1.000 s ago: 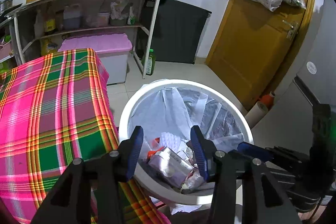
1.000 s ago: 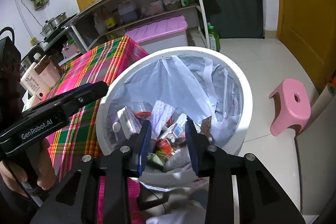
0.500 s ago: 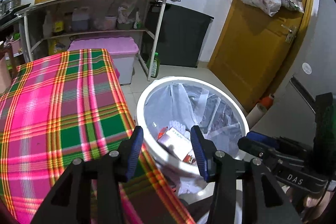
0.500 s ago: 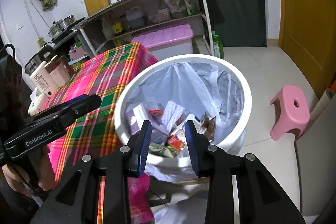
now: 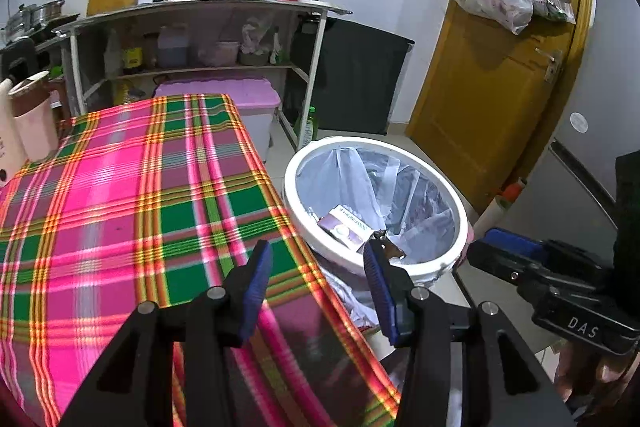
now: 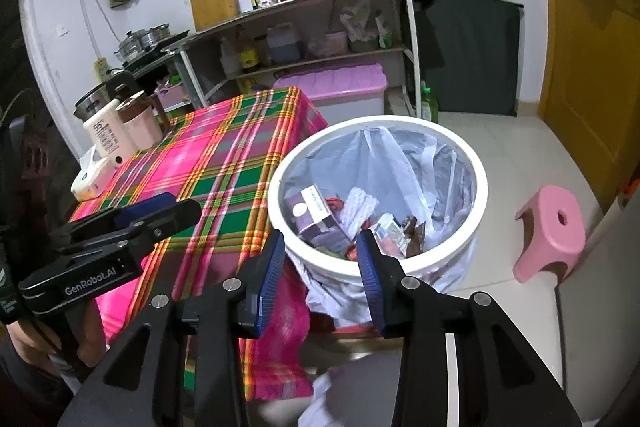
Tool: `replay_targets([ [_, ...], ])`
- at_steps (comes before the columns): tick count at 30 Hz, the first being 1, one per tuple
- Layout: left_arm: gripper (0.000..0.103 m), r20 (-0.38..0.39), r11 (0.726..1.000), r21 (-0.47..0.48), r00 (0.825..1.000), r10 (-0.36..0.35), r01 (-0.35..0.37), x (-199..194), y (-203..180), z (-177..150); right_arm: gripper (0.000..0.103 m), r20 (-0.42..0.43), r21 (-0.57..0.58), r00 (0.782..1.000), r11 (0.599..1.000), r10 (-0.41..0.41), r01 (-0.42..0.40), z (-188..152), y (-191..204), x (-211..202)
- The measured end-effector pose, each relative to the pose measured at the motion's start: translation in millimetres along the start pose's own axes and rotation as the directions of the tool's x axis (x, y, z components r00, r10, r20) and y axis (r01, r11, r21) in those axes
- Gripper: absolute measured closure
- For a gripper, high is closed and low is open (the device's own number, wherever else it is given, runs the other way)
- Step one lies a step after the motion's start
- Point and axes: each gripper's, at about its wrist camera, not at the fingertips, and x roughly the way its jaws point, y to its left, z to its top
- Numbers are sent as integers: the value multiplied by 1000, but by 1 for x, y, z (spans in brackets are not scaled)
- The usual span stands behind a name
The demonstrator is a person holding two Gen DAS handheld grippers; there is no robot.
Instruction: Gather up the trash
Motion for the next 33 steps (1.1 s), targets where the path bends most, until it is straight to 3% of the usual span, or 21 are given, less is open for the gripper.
replay_targets([
  [14,53,25,997,-24,997,79,-79,-38,2,-28,63,41,-45,999,999,-9,11,-19,24,-30],
  [33,53,32,995,-23,994,101,-100,-57,-1,-46,63,49,-68,999,998,-13,17,-34,37,-45],
])
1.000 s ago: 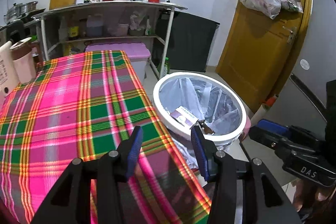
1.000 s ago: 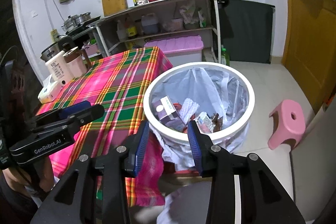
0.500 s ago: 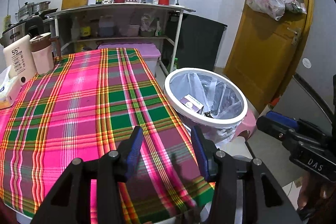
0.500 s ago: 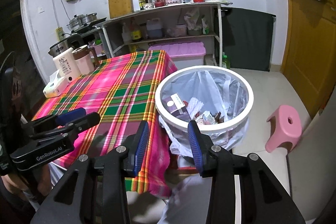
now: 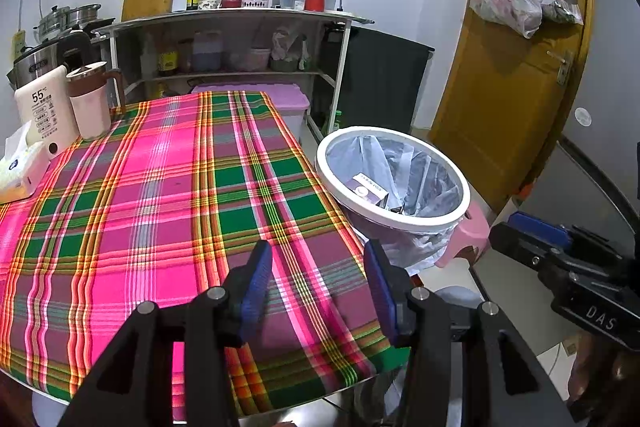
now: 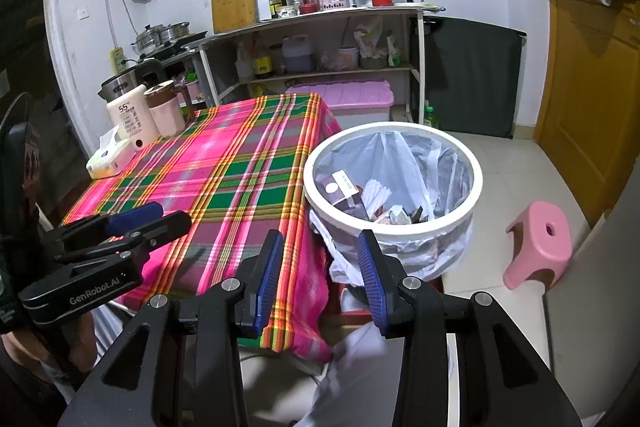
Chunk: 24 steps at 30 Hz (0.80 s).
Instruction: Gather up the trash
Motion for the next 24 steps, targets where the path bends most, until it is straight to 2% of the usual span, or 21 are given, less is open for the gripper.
replay_targets([
  [24,54,-5,1000,-3,1000,-1,1,1,1,-1,63,-12,-3,1000,1000,3,-3,-3,5,3],
])
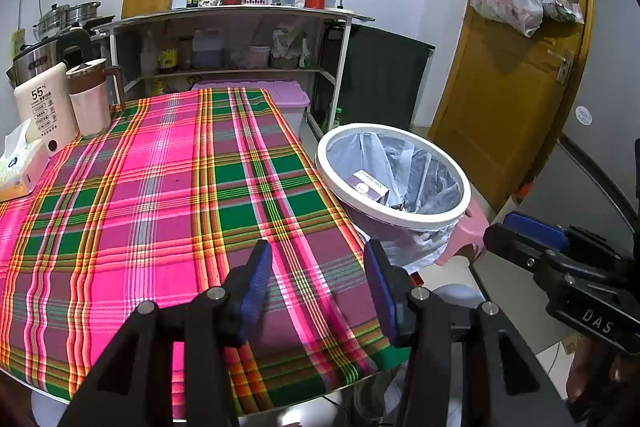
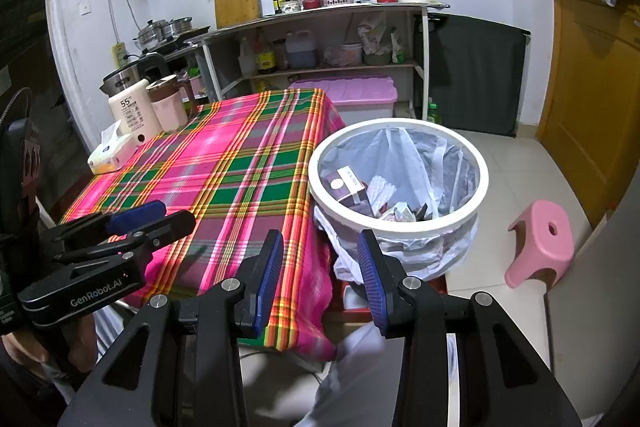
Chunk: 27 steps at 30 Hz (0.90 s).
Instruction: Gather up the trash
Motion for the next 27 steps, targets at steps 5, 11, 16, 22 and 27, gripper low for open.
replay_targets([
  [5,54,-2,1000,2,1000,2,-2,1,0,-1,63,-4,-2,1000,1000,2,-2,-2,3,2],
  [11,54,-2,1000,2,1000,3,-3,1,0,-1,63,-5,-2,1000,1000,1,-1,-3,4,2],
  [16,54,-3,1000,1,1000,2,-2,1,1,-1,63,-6,-1,1000,1000,1,-1,-2,4,2],
  [22,54,-3,1000,3,1000,1,-1,1,1,-1,63,-6,-2,1000,1000,2,-2,-3,5,2],
  [27,54,-3,1000,2,1000,2,-2,0,1,-2,63,-7,-2,1000,1000,2,-2,-4,5,3],
])
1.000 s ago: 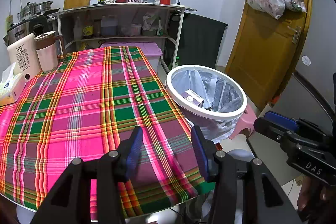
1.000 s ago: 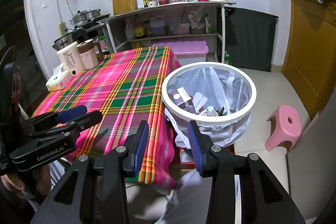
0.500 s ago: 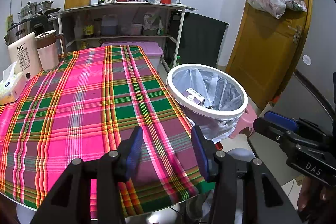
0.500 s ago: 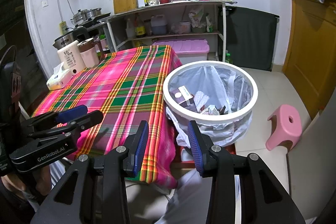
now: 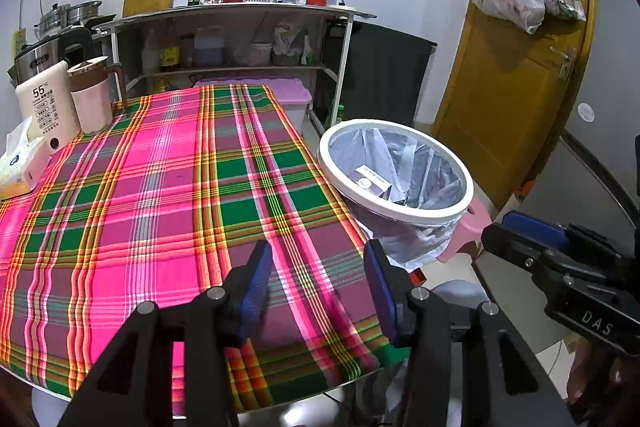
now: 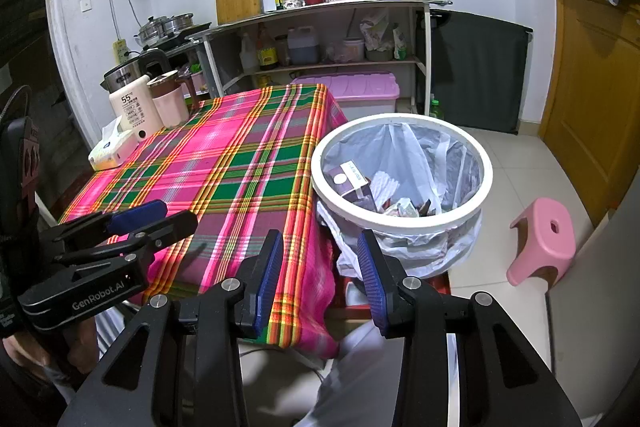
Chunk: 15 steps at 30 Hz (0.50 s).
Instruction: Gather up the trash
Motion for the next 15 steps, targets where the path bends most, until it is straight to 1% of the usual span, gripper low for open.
replay_targets([
  [15,54,-7,1000,8,1000,7,-7,-2,2,-9,63,-1,1,1000,1000,0,0,1,-1,0],
])
